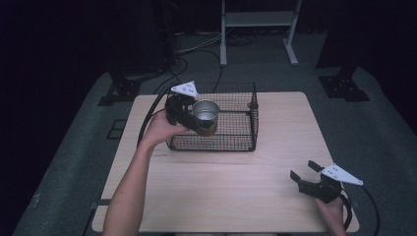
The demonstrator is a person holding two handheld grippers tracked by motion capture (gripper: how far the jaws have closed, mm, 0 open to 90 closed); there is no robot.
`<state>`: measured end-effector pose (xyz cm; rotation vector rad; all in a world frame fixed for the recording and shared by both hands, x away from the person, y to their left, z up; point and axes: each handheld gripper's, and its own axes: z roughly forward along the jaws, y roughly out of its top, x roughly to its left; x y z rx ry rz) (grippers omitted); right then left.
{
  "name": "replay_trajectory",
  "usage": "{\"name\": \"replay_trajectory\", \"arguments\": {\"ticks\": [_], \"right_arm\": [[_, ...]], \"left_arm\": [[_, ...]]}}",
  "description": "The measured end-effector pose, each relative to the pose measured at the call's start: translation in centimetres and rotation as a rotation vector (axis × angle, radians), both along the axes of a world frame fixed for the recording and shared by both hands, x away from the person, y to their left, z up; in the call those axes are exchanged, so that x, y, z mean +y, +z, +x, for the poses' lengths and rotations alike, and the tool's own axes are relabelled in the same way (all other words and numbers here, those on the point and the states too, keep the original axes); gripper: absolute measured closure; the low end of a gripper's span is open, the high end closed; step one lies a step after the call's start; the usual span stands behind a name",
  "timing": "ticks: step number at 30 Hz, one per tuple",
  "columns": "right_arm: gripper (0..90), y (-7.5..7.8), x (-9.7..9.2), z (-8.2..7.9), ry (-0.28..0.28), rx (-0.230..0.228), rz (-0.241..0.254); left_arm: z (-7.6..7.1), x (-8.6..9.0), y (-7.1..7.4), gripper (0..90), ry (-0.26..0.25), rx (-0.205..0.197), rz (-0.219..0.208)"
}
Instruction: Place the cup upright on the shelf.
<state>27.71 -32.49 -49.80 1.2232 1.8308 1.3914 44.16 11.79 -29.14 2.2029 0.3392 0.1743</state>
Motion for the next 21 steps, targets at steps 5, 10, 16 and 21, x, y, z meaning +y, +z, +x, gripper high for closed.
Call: {"name": "replay_trajectory", "arguments": {"ticks": [5,10,16,21], "right_arm": [[13.5,0.0,0.0,0.0,0.000,-0.002,0.000],[13.5,0.0,0.0,0.0,0.000,0.001,0.003],[13.5,0.0,0.0,0.0,0.002,0.001,0.007],[13.5,0.0,0.0,-0.1,0.003,0.000,0.005]], "left_arm": [[1.6,-0.5,0.1,17.5,0.022,0.012,0.003],[2.4,-1.0,0.2,17.5,0.028,0.016,0.013],[3.4,-1.9,0.5,17.5,0.036,0.016,0.030],[4.5,-2.7,0.4,17.5,0.040,0.023,0.050]]}}
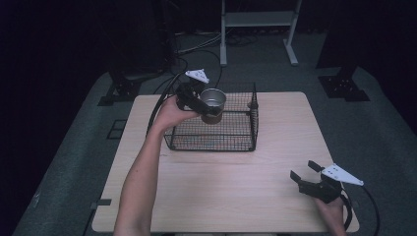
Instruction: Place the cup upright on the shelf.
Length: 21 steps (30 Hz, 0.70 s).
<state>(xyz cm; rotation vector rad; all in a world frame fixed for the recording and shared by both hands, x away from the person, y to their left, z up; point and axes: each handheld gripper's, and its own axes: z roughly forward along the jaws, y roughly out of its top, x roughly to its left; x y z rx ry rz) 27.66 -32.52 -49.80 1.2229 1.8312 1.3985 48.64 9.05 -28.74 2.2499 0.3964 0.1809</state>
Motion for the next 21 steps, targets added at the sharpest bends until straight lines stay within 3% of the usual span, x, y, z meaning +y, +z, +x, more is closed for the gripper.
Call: {"name": "replay_trajectory", "arguments": {"ticks": [8,21], "right_arm": [[13.5,0.0,0.0,0.0,0.002,-0.003,0.002],[13.5,0.0,-0.1,0.0,0.004,-0.002,0.008]], "left_arm": [[1.4,-0.6,-0.6,17.5,0.021,0.018,0.011],[4.0,-1.4,-3.4,17.5,0.078,0.069,0.054]]}}
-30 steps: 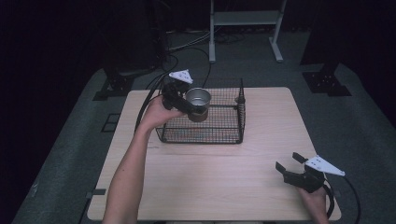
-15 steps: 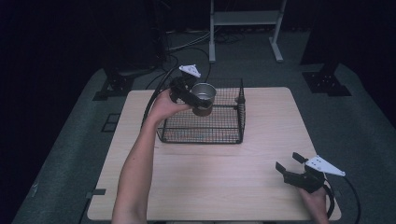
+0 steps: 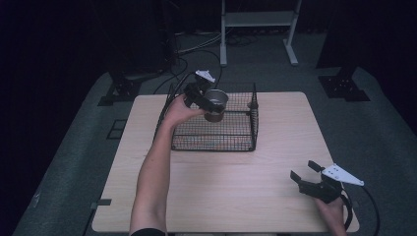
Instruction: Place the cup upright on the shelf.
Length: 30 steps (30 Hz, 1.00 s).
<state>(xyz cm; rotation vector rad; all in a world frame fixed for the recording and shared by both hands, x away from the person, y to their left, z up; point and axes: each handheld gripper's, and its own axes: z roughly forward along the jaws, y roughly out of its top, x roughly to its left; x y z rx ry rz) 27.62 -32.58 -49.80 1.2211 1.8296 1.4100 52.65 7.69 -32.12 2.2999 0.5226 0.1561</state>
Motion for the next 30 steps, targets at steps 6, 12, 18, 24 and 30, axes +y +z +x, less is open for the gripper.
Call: {"name": "replay_trajectory", "arguments": {"ticks": [6,12,18,24,30], "right_arm": [[13.5,0.0,-0.1,0.0,0.004,-0.002,0.003],[13.5,0.0,-0.1,0.0,0.002,0.001,0.006],[13.5,0.0,-0.1,0.0,0.004,0.001,0.006],[13.5,0.0,-0.1,0.0,0.008,-0.002,0.005],[13.5,0.0,-0.1,0.0,0.008,-0.001,0.007]], "left_arm": [[0.8,-0.2,-1.1,17.5,0.025,0.006,0.001],[1.3,-1.0,-2.1,17.5,0.028,0.006,0.015],[1.7,-1.6,-3.3,17.5,0.035,0.030,0.033],[2.3,-1.5,-4.7,17.5,0.060,0.050,0.055],[2.7,-1.3,-6.5,17.5,0.080,0.081,0.069]]}}
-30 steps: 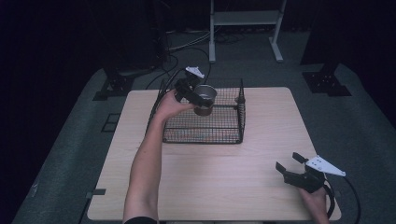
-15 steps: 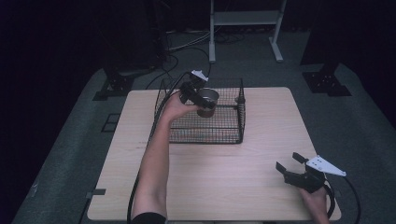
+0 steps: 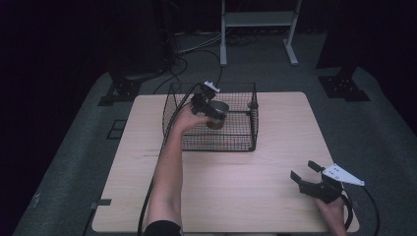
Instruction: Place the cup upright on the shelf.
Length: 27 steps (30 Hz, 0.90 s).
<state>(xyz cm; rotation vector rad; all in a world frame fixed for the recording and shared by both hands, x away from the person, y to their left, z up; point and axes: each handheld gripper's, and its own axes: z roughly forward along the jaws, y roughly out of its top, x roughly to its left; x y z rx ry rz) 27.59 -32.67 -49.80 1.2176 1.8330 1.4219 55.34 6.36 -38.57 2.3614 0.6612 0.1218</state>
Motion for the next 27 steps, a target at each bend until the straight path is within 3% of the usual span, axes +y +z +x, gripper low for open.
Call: {"name": "replay_trajectory", "arguments": {"ticks": [12,27], "right_arm": [[13.5,0.0,0.0,0.0,0.001,0.000,0.001],[13.5,0.0,-0.1,0.0,0.000,0.000,0.006]], "left_arm": [[0.4,-0.7,-1.7,17.5,-0.002,0.020,0.058],[1.3,-1.2,-3.3,17.4,-0.007,0.062,0.076]]}}
